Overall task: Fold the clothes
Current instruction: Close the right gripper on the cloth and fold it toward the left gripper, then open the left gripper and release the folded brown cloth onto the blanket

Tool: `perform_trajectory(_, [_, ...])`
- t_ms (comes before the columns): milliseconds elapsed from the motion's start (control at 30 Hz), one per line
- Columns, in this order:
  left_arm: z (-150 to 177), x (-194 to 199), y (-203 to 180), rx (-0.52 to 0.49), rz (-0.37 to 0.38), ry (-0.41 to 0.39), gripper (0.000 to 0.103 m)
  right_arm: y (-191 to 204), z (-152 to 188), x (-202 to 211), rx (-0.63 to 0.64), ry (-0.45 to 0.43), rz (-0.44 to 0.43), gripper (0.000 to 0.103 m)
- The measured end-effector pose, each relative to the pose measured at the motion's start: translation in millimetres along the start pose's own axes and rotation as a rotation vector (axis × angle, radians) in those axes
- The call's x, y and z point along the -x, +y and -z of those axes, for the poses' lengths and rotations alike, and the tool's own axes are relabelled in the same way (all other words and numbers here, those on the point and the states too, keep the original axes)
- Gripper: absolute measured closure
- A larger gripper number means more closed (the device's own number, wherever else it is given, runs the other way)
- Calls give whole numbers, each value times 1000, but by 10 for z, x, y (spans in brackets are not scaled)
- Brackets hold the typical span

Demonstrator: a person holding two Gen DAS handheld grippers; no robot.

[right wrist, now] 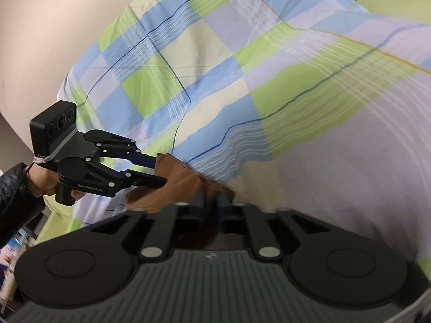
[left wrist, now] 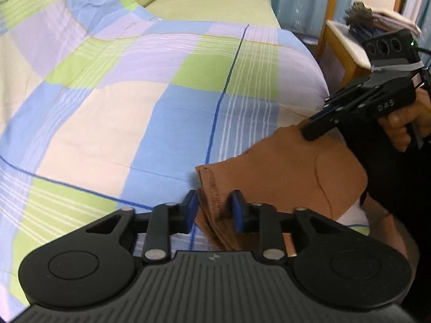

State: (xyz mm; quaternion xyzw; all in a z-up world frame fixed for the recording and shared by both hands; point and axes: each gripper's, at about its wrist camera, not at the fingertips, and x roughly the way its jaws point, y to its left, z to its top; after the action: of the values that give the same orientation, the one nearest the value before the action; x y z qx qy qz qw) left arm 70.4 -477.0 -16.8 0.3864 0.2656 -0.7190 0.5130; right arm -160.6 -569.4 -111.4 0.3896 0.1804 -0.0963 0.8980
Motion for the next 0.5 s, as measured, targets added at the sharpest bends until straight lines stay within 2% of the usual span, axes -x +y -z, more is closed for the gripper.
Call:
perform_trajectory(67, [34, 43, -58, -4, -35, -16, 93, 26, -59, -1, 24, -15, -1, 98])
perform_trajectory(200, [128, 27, -102, 66, -78, -41, 93, 25, -92, -50, 46, -7, 0, 99])
perform_trajectory(333, [216, -22, -72, 131, -101, -49, 93, 17, -89, -185, 83, 34, 39, 100])
perform_trajectory(433, [227, -22, -37, 176, -121, -65, 82, 49, -129, -233, 107, 48, 66, 100])
perform_trajectory(500, [232, 15, -61, 180, -144, -69, 80, 33, -145, -261, 103, 51, 63, 101])
